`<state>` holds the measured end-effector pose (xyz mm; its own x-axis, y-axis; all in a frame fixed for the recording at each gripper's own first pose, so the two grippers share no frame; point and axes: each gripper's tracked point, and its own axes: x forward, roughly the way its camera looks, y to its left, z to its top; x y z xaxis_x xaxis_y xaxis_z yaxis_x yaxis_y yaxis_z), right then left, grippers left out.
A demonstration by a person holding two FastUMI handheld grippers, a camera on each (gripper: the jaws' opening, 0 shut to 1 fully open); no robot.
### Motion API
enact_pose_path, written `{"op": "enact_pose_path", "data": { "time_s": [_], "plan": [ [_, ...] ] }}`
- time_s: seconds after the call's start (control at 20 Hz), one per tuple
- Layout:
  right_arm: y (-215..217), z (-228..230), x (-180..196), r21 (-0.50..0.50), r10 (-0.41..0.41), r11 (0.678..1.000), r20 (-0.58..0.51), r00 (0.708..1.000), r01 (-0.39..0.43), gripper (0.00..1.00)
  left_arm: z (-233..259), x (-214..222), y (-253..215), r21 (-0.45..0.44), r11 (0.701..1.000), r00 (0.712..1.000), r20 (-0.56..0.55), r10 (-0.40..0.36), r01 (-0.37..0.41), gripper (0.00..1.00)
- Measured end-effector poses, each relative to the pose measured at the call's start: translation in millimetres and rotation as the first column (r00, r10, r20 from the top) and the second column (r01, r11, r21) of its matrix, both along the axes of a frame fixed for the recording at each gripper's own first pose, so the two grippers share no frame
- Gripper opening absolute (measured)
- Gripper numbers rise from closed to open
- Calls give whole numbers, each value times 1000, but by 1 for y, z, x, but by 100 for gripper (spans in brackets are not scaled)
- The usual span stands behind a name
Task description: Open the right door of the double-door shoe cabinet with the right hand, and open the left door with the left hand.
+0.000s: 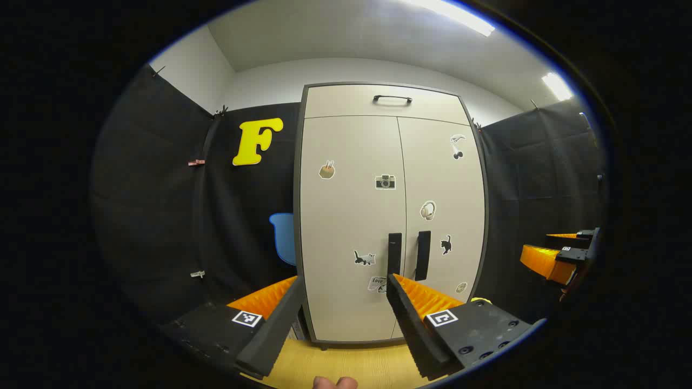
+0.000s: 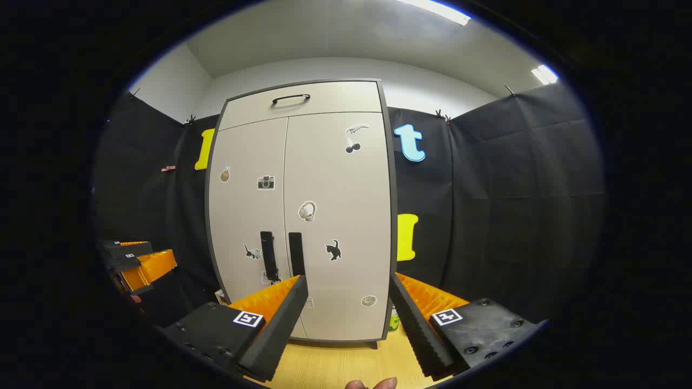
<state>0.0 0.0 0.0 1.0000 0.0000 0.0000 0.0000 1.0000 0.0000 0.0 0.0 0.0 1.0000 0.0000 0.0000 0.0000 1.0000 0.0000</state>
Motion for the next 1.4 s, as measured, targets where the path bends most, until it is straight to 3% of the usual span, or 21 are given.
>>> {"op": "enact_pose_path", "data": {
  "time_s": [1.15,1.4],
  "plan": [
    [9,-4,0,-6,15,1000,-19,1000,-15,97,-2,-7,6,3,1000,1000,-1,8,-8,95],
    [31,-2,19,-6,45,999,-14,999,-45,97,-5,-5,7,3,1000,1000,-3,-1,1,95]
  ]
}}
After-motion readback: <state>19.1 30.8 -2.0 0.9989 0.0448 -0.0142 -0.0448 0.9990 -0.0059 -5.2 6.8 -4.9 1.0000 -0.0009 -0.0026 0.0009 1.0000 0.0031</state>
